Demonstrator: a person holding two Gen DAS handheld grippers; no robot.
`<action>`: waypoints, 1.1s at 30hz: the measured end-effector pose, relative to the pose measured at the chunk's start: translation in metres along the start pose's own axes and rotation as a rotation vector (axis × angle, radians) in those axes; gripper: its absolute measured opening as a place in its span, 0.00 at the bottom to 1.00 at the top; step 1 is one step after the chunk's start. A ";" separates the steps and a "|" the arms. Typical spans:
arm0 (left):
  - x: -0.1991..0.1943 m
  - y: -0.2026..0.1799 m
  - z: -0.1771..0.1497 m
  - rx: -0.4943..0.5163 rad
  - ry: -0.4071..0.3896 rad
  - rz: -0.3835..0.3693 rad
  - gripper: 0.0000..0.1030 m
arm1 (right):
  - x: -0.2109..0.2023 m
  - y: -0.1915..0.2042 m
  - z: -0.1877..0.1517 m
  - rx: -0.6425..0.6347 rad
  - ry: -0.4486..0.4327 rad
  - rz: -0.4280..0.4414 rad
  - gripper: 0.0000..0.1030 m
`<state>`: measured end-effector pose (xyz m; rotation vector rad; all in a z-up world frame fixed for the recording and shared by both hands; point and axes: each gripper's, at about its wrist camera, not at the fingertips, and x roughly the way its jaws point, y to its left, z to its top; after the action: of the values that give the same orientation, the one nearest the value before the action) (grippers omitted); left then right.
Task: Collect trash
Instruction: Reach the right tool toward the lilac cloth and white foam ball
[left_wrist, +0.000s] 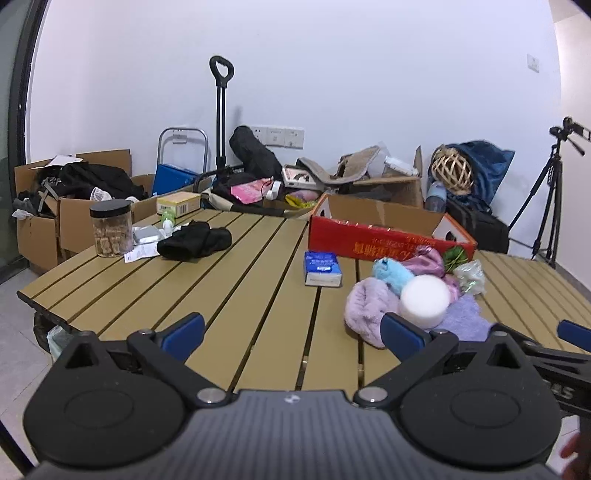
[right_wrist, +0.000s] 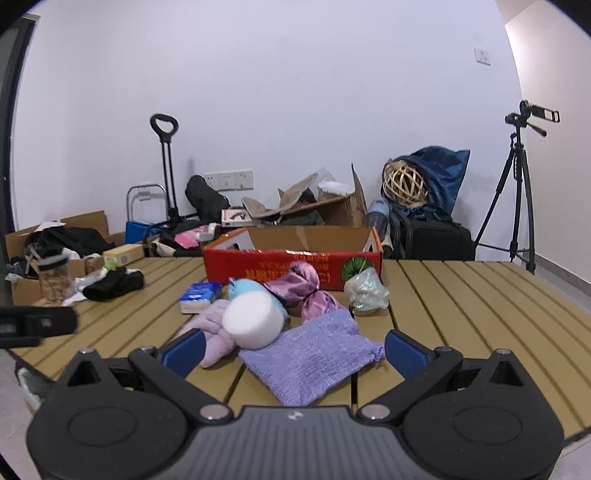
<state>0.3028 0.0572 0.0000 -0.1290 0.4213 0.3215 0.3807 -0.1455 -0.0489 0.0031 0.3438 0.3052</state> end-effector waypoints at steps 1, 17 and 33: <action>0.006 -0.001 0.000 0.004 0.009 0.000 1.00 | 0.011 -0.001 -0.002 0.000 0.009 -0.011 1.00; 0.062 -0.012 0.007 0.061 0.023 0.007 1.00 | 0.105 -0.003 -0.013 -0.002 0.138 -0.005 0.74; 0.074 -0.007 -0.003 0.057 0.068 -0.008 1.00 | 0.098 -0.002 -0.020 -0.068 0.080 -0.069 0.25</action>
<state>0.3682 0.0704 -0.0339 -0.0860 0.4971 0.2980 0.4622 -0.1198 -0.0999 -0.0876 0.4120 0.2493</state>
